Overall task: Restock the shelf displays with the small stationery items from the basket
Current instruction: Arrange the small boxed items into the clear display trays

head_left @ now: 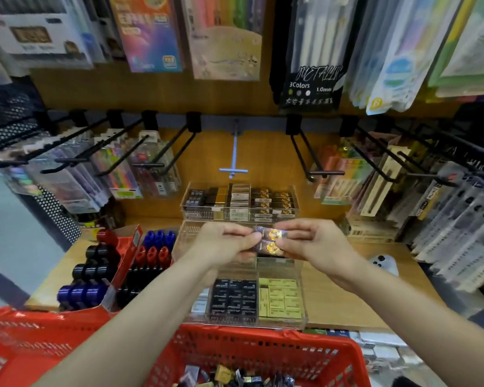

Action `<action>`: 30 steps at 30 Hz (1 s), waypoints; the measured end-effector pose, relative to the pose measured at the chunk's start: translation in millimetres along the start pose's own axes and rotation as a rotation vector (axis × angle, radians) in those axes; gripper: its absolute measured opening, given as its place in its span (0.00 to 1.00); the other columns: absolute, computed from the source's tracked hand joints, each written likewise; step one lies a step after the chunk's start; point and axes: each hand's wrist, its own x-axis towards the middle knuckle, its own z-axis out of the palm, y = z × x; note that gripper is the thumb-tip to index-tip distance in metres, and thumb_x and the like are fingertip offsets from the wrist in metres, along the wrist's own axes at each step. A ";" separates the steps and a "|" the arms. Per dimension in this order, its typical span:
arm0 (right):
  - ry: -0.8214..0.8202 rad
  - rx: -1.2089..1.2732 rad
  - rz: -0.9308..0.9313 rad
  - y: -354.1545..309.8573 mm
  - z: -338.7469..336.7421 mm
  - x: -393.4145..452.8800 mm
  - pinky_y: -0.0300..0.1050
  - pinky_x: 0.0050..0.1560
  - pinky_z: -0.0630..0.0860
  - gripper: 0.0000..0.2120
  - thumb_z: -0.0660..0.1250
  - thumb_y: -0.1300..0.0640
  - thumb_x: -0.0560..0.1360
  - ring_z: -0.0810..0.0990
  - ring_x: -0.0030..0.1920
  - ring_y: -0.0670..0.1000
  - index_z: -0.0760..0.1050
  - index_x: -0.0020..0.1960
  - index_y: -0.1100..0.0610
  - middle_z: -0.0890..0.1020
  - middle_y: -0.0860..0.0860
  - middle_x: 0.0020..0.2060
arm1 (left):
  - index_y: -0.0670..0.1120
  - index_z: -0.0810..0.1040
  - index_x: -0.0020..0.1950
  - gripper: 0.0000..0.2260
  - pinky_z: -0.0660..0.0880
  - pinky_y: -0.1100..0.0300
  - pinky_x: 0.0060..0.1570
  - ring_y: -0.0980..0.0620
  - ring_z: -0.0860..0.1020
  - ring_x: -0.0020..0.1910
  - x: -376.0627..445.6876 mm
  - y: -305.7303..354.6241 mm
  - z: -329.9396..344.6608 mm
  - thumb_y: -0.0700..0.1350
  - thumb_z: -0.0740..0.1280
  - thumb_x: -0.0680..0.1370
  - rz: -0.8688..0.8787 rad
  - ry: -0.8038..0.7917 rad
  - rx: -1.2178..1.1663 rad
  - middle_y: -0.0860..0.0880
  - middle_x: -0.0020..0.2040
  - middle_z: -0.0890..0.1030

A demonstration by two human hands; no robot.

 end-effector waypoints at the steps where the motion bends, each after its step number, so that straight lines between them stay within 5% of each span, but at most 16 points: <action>1: 0.079 -0.019 -0.026 6.1 -3.2 12.9 0.36 0.41 0.80 0.12 0.75 0.62 0.72 0.85 0.43 0.45 0.81 0.54 0.53 0.86 0.49 0.42 | 0.39 0.83 0.46 0.08 0.81 0.62 0.38 0.46 0.86 0.44 15.8 3.9 2.9 0.37 0.77 0.69 -0.006 0.008 -0.020 0.41 0.48 0.85; 5: 0.439 -0.160 -0.082 42.6 -19.6 59.2 0.28 0.40 0.74 0.09 0.73 0.56 0.74 0.79 0.44 0.37 0.79 0.54 0.50 0.83 0.44 0.46 | 0.39 0.80 0.41 0.05 0.82 0.61 0.38 0.47 0.84 0.43 84.4 24.0 17.2 0.35 0.76 0.71 0.067 0.157 -0.101 0.40 0.47 0.84; 7: 0.538 -0.145 -0.058 64.6 -29.1 75.0 0.35 0.46 0.77 0.06 0.71 0.59 0.76 0.79 0.45 0.42 0.78 0.52 0.51 0.83 0.49 0.47 | 0.39 0.80 0.42 0.06 0.82 0.57 0.44 0.45 0.83 0.45 116.9 30.7 29.0 0.37 0.76 0.72 0.113 0.236 -0.079 0.39 0.49 0.84; 9: 0.550 -0.121 -0.040 81.5 -36.5 87.4 0.49 0.54 0.80 0.05 0.70 0.61 0.76 0.81 0.48 0.50 0.79 0.51 0.53 0.83 0.51 0.46 | 0.42 0.83 0.49 0.10 0.78 0.54 0.57 0.44 0.82 0.53 143.4 33.2 40.0 0.46 0.76 0.73 0.156 0.298 0.154 0.41 0.54 0.83; 12: 0.518 -0.139 -0.051 91.6 -39.5 99.3 0.29 0.43 0.75 0.07 0.72 0.58 0.75 0.81 0.45 0.41 0.77 0.49 0.49 0.81 0.43 0.42 | 0.48 0.84 0.57 0.15 0.75 0.60 0.52 0.47 0.80 0.55 160.5 38.5 55.9 0.56 0.73 0.75 0.171 0.334 0.478 0.47 0.55 0.83; 15: 0.487 -0.149 -0.069 93.1 -33.4 106.7 0.23 0.35 0.70 0.10 0.74 0.55 0.73 0.77 0.40 0.34 0.75 0.52 0.49 0.80 0.41 0.41 | 0.48 0.81 0.59 0.16 0.72 0.59 0.47 0.47 0.79 0.53 171.3 39.5 70.3 0.55 0.70 0.77 0.153 0.311 0.601 0.48 0.54 0.82; 20: 0.498 -0.197 -0.088 91.1 -28.0 110.3 0.33 0.43 0.72 0.09 0.73 0.53 0.75 0.78 0.42 0.37 0.75 0.52 0.48 0.80 0.41 0.41 | 0.46 0.75 0.65 0.20 0.69 0.60 0.47 0.47 0.77 0.60 183.9 33.6 91.9 0.58 0.64 0.80 0.144 0.307 0.846 0.47 0.62 0.79; 24: 0.491 -0.198 -0.093 92.9 -29.6 107.9 0.29 0.40 0.70 0.08 0.72 0.54 0.75 0.78 0.42 0.38 0.75 0.51 0.47 0.80 0.41 0.41 | 0.44 0.74 0.65 0.22 0.72 0.59 0.46 0.47 0.78 0.59 185.4 32.5 95.1 0.57 0.65 0.79 0.149 0.333 0.935 0.45 0.62 0.79; 30: 0.487 -0.183 -0.085 90.4 -30.9 106.0 0.25 0.35 0.69 0.07 0.70 0.56 0.76 0.78 0.43 0.36 0.76 0.52 0.47 0.80 0.38 0.41 | 0.44 0.76 0.62 0.15 0.74 0.58 0.50 0.46 0.78 0.56 173.2 26.5 86.4 0.50 0.69 0.78 0.399 0.286 1.055 0.45 0.59 0.79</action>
